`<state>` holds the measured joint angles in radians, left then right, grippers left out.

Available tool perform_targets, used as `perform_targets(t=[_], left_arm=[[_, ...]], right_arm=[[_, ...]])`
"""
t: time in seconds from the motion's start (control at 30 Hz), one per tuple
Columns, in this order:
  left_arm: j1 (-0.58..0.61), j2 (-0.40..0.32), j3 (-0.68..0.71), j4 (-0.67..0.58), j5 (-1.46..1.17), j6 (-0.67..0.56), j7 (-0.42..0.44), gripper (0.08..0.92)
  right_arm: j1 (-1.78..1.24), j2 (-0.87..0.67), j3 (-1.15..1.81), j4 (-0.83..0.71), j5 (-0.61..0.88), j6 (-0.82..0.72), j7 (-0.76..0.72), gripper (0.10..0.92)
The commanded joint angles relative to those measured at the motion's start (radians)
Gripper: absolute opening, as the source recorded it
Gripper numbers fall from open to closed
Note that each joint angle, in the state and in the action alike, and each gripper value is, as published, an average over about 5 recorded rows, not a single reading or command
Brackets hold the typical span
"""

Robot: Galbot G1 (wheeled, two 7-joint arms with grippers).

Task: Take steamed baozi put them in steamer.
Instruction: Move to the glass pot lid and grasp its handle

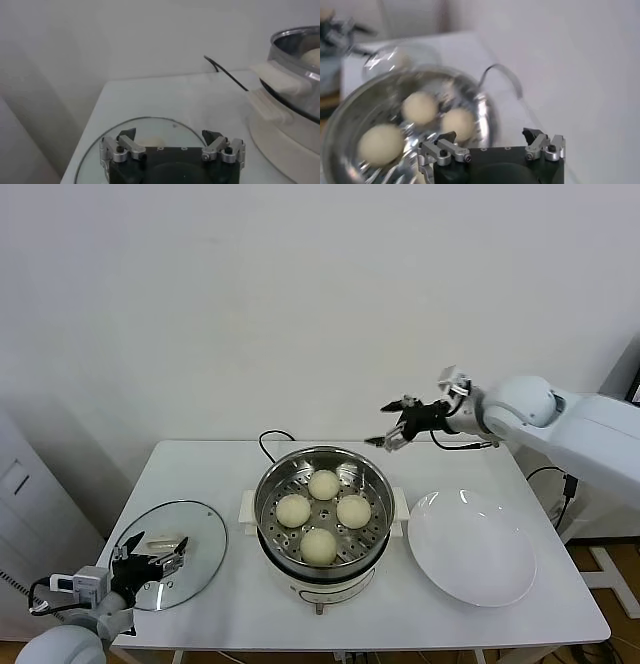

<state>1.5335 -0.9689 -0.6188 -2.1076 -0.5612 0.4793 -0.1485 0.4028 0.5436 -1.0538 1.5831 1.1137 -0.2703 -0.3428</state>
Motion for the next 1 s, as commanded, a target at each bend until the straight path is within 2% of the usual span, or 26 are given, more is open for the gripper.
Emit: perform_targets(t=[0.03,0.27,0.63,0.73,1.0], left_arm=[[-0.018,0.0,0.004,-0.01,0.011,-0.005,-0.007,0.823],[-0.011,-0.005,0.003,-0.021,0.048,-0.03,-0.007,0.823],[-0.013,0.009,-0.005,0.001,0.078,-0.058,0.011,0.823],[-0.012,0.015,-0.011,0.035,0.199,-0.107,0.037,0.823],[0.043,0.022,-0.038,0.164,0.776,-0.341,0.087,0.823]], right_arm=[[-0.847,-0.052,0.857,0.004,-0.104,0.3,0.297,0.823],[-1.197,0.181,1.259,-0.019,-0.269,0.385,0.311,0.823],[-1.432,0.425,1.546,-0.042,-0.512,0.459,0.229,0.823],[-1.469,0.478,1.604,-0.045,-0.541,0.461,0.223,0.823],[-1.574,0.578,1.708,-0.026,-0.627,0.435,0.177,0.823]])
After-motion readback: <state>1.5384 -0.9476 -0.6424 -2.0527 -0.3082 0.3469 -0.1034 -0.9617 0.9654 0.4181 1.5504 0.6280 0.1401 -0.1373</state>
